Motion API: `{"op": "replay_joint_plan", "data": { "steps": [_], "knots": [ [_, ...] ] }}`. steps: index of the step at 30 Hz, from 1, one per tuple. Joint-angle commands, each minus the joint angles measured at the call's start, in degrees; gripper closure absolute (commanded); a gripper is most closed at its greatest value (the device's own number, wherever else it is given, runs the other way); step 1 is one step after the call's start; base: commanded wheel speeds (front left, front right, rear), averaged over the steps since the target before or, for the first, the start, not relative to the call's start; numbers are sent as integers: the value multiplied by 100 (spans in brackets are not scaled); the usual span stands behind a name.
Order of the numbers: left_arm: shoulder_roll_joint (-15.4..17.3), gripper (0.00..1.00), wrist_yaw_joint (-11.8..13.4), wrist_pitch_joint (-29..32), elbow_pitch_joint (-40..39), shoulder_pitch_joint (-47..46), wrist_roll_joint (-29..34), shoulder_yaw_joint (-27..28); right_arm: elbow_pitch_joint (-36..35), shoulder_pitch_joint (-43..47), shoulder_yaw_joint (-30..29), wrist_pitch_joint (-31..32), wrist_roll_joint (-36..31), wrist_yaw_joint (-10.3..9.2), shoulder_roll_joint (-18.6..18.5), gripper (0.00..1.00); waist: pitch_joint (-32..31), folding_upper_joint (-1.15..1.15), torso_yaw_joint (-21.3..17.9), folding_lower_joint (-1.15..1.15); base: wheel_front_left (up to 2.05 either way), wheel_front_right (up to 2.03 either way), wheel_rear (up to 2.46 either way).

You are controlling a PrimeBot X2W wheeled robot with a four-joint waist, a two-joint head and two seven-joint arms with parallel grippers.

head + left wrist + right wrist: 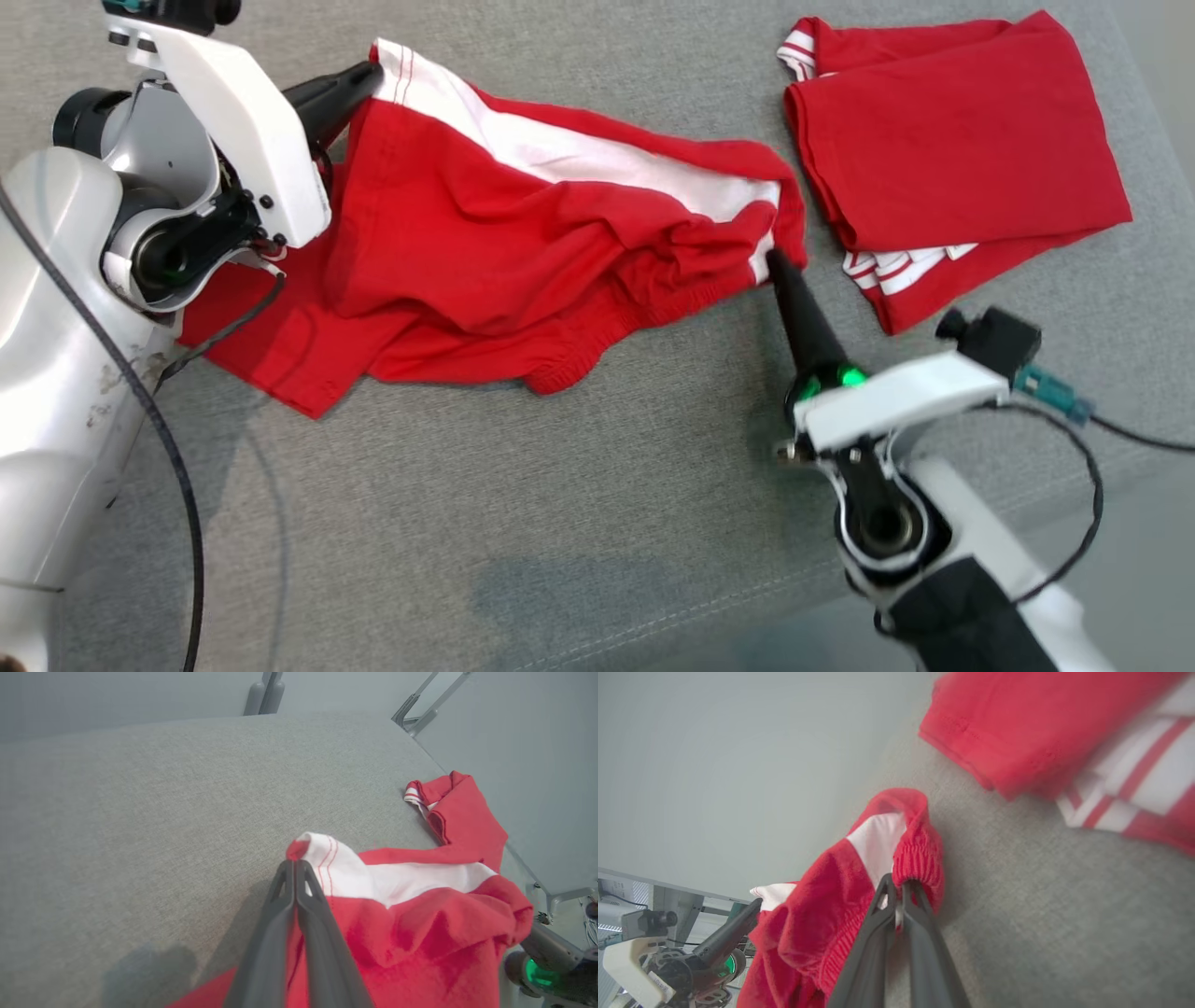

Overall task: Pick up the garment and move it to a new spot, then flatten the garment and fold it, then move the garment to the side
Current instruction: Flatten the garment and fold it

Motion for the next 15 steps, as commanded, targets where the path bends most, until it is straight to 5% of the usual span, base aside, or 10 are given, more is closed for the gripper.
{"op": "replay_joint_plan", "data": {
  "steps": [1, 9, 15],
  "knots": [
    [221, 100, -40, -67, -252, -38, -101, 207, -212, 306, 35, -34, -211, 8, 46, 100, -64, 0, 76, 0, 0, 0, 0],
    [417, 100, -37, -306, -987, 438, -348, 321, -756, 751, 8, -11, -740, 8, -206, 100, -253, 0, 483, 0, 0, 0, 0],
    [418, 100, 0, -653, -268, -422, -178, 614, 19, -1585, -39, 385, -1088, 8, -493, 100, -430, 0, 603, 0, 0, 0, 0]
  ]
}}
